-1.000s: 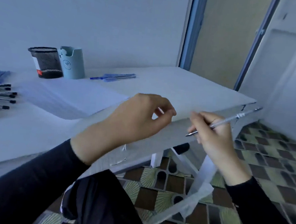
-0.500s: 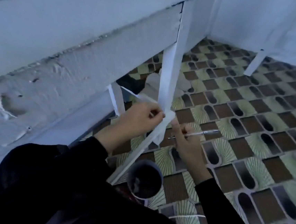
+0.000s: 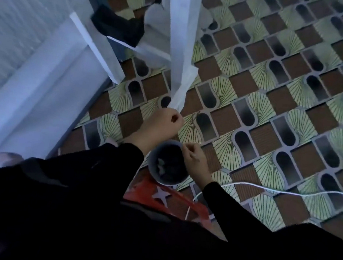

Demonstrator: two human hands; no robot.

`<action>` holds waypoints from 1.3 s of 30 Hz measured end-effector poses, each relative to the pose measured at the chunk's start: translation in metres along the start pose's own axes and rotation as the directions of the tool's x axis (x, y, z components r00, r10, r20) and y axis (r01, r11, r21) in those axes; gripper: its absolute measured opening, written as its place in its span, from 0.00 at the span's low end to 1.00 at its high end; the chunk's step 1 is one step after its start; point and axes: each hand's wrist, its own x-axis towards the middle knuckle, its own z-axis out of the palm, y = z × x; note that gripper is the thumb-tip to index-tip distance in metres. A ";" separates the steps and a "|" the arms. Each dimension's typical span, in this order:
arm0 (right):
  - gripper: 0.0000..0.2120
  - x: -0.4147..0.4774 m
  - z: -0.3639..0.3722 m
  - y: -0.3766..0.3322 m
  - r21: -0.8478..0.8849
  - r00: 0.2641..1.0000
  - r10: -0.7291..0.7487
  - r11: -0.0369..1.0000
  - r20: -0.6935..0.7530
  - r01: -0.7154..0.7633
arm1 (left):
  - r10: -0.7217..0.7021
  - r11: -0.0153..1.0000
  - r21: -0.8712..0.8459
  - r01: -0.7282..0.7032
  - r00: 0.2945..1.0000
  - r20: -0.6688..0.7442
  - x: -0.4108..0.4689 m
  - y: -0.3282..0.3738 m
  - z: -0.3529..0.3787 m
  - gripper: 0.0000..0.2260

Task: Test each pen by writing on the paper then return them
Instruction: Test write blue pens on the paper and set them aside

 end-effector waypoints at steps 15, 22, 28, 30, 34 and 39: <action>0.15 0.018 0.050 0.080 -0.374 0.961 0.230 0.914 0.154 -0.158 | 0.050 0.988 0.132 -0.076 0.981 0.189 0.007 -0.059 0.036 0.12; 0.14 0.022 0.051 0.091 -0.360 0.946 0.284 0.908 0.158 -0.212 | 0.045 0.991 0.113 -0.066 0.983 0.180 0.008 -0.061 0.034 0.12; 0.23 0.025 0.050 0.086 -0.445 0.897 0.380 0.859 0.223 -0.253 | 0.025 0.989 0.137 -0.050 0.983 0.182 0.007 -0.059 0.032 0.12; 0.21 0.024 0.048 0.077 -0.371 0.920 0.345 0.892 0.186 -0.259 | 0.021 0.988 0.147 -0.049 0.982 0.187 0.004 -0.055 0.029 0.12; 0.16 0.018 0.037 0.042 -0.166 0.976 0.193 0.970 0.103 -0.175 | 0.027 0.998 0.060 -0.037 0.988 0.149 -0.001 -0.044 0.019 0.11; 0.14 0.007 0.014 -0.017 -0.075 0.999 -0.028 0.997 0.023 0.029 | 0.074 0.993 -0.089 -0.079 0.996 -0.053 -0.019 -0.014 -0.010 0.12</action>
